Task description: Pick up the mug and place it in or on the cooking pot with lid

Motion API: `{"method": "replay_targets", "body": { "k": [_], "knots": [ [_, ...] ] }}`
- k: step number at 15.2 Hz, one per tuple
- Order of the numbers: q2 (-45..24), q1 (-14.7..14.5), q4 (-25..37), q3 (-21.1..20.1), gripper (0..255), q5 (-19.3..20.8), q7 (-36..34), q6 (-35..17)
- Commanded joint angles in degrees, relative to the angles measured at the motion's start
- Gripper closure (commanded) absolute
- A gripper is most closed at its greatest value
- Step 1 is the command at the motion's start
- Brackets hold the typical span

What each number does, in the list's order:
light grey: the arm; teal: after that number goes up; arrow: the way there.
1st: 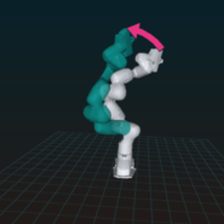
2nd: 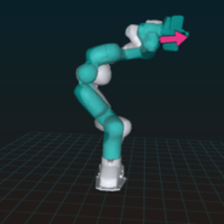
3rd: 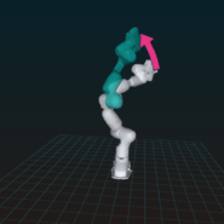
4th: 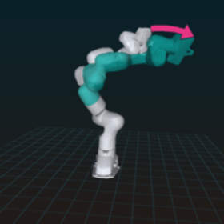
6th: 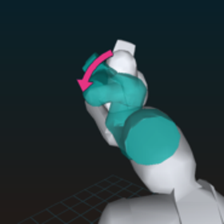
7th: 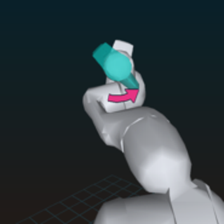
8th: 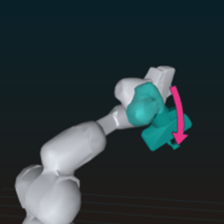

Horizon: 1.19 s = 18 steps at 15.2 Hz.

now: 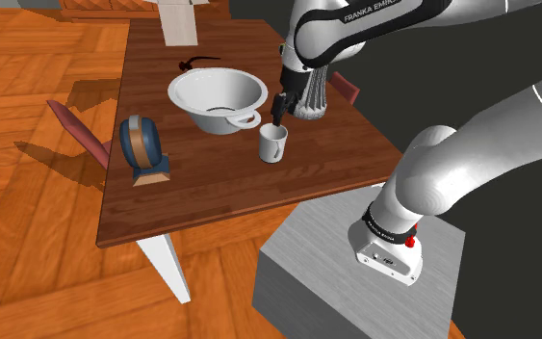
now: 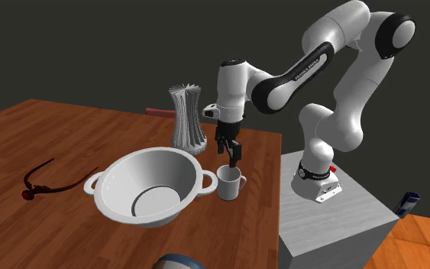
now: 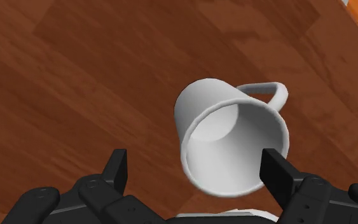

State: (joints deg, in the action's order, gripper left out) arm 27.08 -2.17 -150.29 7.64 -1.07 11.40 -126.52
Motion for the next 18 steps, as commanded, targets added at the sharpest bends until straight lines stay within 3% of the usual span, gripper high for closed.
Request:
{"method": "replay_targets", "body": {
  "k": [1,9,16,17,18],
  "knots": [
    [-2.73,-0.49,-0.85,1.11,0,-1.07,1.88,-4.12],
    [-7.34,-1.23,-3.42,1.39,0,-2.16,2.63,-11.26],
    [-7.33,-1.23,-3.42,1.38,0,-2.16,2.63,-11.25],
    [-7.33,-1.23,-3.42,1.38,255,-2.16,2.63,-11.25],
    [-7.33,-1.23,-3.42,1.38,255,-2.16,2.63,-11.25]
  ]
}}
